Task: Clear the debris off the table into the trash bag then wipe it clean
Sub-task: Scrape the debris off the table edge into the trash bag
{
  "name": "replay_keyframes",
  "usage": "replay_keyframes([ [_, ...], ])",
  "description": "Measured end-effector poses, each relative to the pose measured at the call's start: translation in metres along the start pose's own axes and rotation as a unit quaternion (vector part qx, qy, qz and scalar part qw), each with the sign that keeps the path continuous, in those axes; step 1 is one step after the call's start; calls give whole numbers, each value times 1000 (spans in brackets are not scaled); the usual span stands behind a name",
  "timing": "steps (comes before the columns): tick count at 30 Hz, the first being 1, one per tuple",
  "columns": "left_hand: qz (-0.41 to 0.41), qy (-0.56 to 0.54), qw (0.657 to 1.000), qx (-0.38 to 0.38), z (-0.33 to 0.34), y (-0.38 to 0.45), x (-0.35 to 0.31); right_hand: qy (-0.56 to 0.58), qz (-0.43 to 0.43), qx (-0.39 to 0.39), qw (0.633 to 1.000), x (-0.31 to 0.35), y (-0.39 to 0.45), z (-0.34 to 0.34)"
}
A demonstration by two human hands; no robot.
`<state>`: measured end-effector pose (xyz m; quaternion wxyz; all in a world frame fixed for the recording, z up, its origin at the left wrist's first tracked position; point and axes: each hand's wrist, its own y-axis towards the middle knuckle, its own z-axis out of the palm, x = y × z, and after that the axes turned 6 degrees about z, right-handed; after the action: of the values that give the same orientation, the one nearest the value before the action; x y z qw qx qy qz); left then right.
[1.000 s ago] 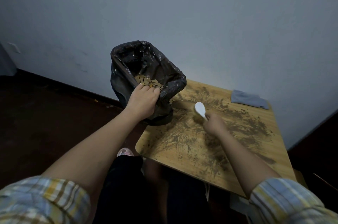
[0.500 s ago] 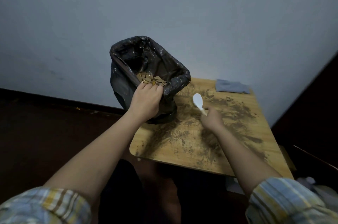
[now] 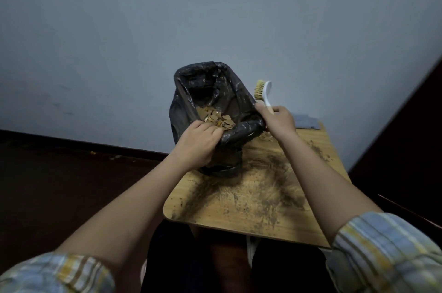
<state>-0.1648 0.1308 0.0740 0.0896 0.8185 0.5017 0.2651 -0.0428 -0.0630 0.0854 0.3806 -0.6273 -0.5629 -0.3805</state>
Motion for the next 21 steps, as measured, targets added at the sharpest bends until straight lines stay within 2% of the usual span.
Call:
replay_keyframes([
  [4, 17, -14, 1000, -7, -5, 2, -8, -21, 3, 29, 999, -1, 4, -4],
  [8, -3, -16, 1000, -22, -8, 4, -18, -61, -20, 25, 998, -6, 8, -10],
  [11, -57, -63, 996, -3, -12, 7, -28, -66, -39, 22, 997, -11, 12, -18],
  [13, -121, -156, 979, 42, -16, 7, -32, -72, -50, 25, 996, -15, 14, -23],
  [15, -190, -276, 941, 44, -23, 8, -36, -81, -55, 28, 995, -21, 16, -29],
  [17, -290, -352, 890, 2, -25, 11, -36, -87, -47, 32, 995, -27, 14, -30],
  [18, -364, -380, 850, -20, -26, 14, -36, -88, -41, 35, 995, -30, 14, -30],
  [20, -524, -432, 733, -33, -23, 20, -31, -85, -36, 41, 995, -35, 10, -28],
  [21, -577, -451, 681, -15, -20, 22, -28, -81, -38, 43, 995, -36, 9, -27],
])
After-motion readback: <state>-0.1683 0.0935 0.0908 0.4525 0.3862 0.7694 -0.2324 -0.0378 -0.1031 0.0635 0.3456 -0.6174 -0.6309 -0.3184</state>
